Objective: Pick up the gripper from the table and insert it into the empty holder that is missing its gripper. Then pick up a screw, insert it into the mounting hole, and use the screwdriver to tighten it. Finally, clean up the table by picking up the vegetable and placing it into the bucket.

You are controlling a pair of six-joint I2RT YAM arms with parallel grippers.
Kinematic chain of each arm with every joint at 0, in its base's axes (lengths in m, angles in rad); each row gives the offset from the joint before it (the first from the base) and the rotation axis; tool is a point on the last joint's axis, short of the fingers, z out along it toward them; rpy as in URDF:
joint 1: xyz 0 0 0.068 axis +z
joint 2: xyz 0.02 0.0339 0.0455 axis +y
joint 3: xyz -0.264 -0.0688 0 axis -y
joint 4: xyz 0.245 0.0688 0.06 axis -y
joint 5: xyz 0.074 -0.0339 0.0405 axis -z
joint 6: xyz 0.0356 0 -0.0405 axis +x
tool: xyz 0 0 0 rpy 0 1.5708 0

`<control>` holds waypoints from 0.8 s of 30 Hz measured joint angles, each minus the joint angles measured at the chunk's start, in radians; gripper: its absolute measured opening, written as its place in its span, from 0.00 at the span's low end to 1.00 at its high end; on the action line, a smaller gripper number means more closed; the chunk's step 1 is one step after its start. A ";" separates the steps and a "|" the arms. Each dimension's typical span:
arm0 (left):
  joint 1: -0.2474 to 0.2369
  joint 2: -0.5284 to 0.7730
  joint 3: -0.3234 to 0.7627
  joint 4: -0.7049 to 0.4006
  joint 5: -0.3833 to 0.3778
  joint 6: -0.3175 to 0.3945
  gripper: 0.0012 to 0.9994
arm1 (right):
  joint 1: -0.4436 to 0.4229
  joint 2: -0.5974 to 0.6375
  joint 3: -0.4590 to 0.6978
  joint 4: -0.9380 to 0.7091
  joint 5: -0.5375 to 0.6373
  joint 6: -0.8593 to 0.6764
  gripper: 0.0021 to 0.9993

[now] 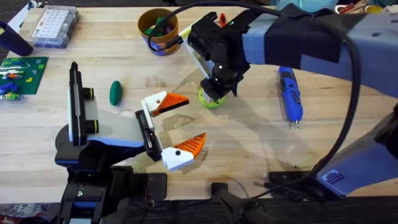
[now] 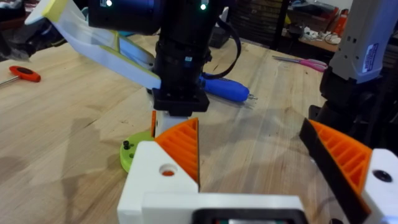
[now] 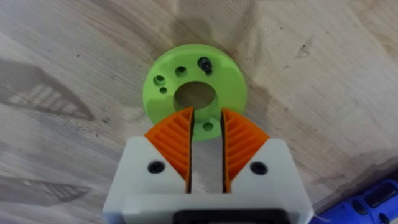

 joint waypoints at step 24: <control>0.000 0.000 0.000 -0.001 0.000 0.000 0.99 | 0.000 -0.041 0.000 -0.011 0.000 0.000 0.26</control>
